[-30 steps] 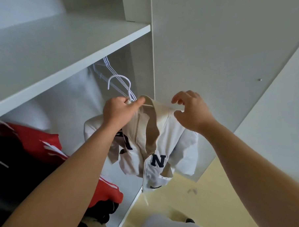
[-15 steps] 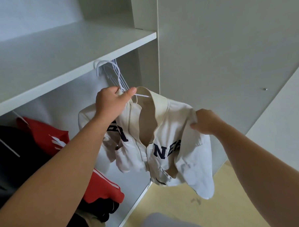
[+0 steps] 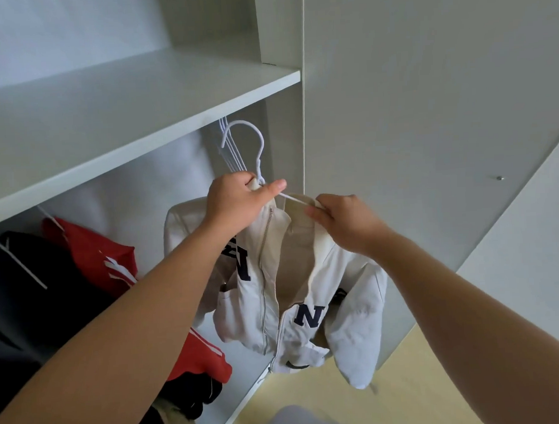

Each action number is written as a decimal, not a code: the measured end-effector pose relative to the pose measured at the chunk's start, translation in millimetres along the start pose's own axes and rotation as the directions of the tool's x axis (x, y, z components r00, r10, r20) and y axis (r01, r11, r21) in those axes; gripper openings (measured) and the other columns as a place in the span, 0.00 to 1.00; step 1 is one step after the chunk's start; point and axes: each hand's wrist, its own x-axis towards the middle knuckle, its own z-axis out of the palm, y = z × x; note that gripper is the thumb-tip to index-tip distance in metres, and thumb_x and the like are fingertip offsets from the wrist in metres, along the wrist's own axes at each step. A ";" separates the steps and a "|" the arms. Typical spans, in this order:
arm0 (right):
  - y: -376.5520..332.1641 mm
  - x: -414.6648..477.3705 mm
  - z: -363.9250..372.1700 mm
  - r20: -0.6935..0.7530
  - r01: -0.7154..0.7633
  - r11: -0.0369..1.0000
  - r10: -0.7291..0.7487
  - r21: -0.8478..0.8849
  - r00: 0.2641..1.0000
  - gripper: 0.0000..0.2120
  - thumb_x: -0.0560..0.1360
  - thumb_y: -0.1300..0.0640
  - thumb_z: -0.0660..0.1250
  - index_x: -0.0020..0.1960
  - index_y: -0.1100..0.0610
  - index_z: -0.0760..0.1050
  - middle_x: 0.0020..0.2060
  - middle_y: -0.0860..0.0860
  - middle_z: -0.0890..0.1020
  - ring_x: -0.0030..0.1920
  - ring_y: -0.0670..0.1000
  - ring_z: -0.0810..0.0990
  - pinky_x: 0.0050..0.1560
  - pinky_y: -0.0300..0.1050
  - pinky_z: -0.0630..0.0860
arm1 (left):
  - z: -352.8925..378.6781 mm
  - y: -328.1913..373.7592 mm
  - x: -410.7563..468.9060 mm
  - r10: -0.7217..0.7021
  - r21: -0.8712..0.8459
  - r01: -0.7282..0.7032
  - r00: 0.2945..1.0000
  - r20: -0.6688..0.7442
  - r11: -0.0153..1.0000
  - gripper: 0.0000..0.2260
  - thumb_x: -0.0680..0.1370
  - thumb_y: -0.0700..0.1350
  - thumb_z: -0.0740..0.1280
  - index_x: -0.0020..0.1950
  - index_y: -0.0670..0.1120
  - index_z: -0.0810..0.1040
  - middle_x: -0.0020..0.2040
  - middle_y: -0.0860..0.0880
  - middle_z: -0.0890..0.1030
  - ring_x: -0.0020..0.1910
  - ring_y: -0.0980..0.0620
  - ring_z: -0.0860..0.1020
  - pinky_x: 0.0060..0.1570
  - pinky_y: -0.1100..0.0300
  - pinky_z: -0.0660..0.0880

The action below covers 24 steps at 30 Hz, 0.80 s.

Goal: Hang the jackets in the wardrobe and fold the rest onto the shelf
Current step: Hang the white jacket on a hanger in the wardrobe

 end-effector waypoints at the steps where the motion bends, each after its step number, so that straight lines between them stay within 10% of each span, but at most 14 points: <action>1: -1.5 -1.6 1.1 -0.042 0.025 1.000 -0.024 0.010 0.999 0.21 0.83 0.47 0.62 0.33 0.50 0.61 0.25 0.45 0.68 0.26 0.46 0.68 0.27 0.37 0.62 | -0.3 0.8 0.7 -0.001 -0.001 0.001 1.000 -0.001 1.000 0.29 0.69 0.66 0.74 0.26 0.48 0.63 0.20 0.57 0.65 0.23 0.57 0.64 0.23 0.65 0.61; 12: -14.4 -7.9 5.0 -0.257 -0.009 0.992 -0.023 -0.125 0.966 0.16 0.84 0.44 0.56 0.50 0.55 0.74 0.39 0.50 0.79 0.39 0.59 0.76 0.36 0.51 0.74 | 7.3 7.9 -7.9 0.133 -0.003 -0.133 0.990 0.039 0.991 0.27 0.73 0.70 0.63 0.34 0.46 0.69 0.28 0.52 0.72 0.29 0.54 0.71 0.31 0.59 0.67; 24: 0.4 -13.1 -16.8 -0.487 0.014 0.961 -0.153 -0.277 0.860 0.11 0.84 0.54 0.62 0.49 0.58 0.79 0.39 0.52 0.84 0.40 0.58 0.81 0.44 0.52 0.74 | -22.0 -71.6 -11.3 0.378 0.293 -0.379 0.924 0.061 0.878 0.15 0.84 0.49 0.57 0.41 0.42 0.71 0.38 0.45 0.72 0.40 0.41 0.70 0.41 0.46 0.70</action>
